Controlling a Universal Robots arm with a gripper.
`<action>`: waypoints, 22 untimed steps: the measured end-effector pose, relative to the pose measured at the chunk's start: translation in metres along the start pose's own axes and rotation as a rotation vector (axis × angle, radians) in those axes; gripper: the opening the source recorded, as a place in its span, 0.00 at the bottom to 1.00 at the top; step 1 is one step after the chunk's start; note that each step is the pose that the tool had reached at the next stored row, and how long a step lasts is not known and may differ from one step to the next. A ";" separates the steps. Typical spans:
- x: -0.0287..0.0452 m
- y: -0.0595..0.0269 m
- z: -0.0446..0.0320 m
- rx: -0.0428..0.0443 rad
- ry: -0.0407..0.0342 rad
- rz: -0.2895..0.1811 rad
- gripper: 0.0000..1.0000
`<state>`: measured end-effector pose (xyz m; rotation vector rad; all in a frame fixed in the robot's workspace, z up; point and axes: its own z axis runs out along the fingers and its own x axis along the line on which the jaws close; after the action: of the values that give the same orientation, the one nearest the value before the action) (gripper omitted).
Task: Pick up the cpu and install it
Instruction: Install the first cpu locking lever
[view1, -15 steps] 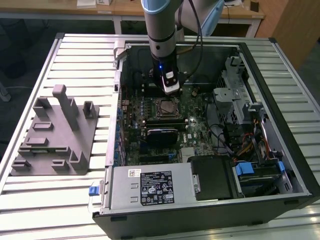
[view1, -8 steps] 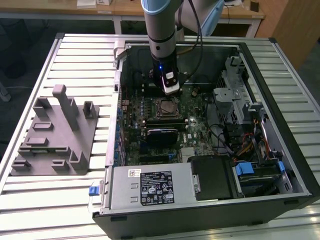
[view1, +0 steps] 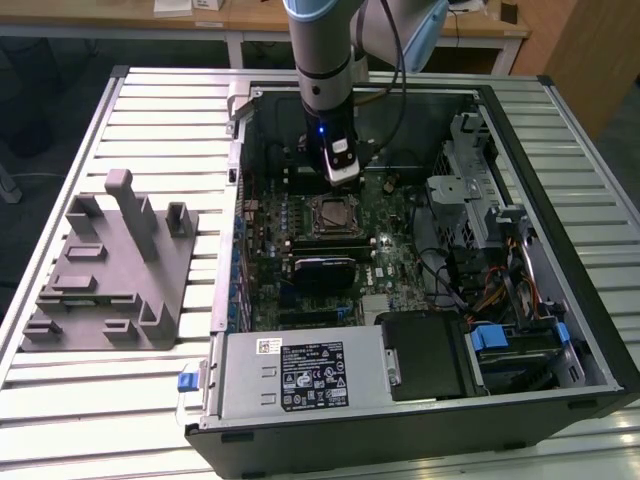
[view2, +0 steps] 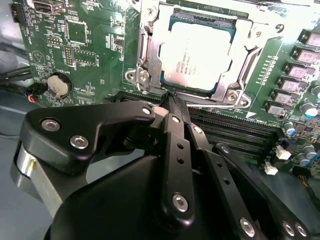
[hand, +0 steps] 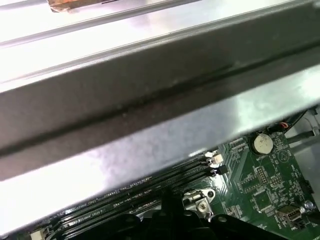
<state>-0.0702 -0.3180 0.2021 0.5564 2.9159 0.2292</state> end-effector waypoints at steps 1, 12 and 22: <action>0.0003 0.0006 0.0000 0.0001 0.0000 0.000 0.11; 0.0040 0.0030 0.0035 0.0003 0.0002 0.000 0.11; 0.0061 0.0056 0.0048 0.0259 -0.0096 -0.006 0.11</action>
<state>-0.0729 -0.3099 0.1976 0.5505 2.9148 0.1877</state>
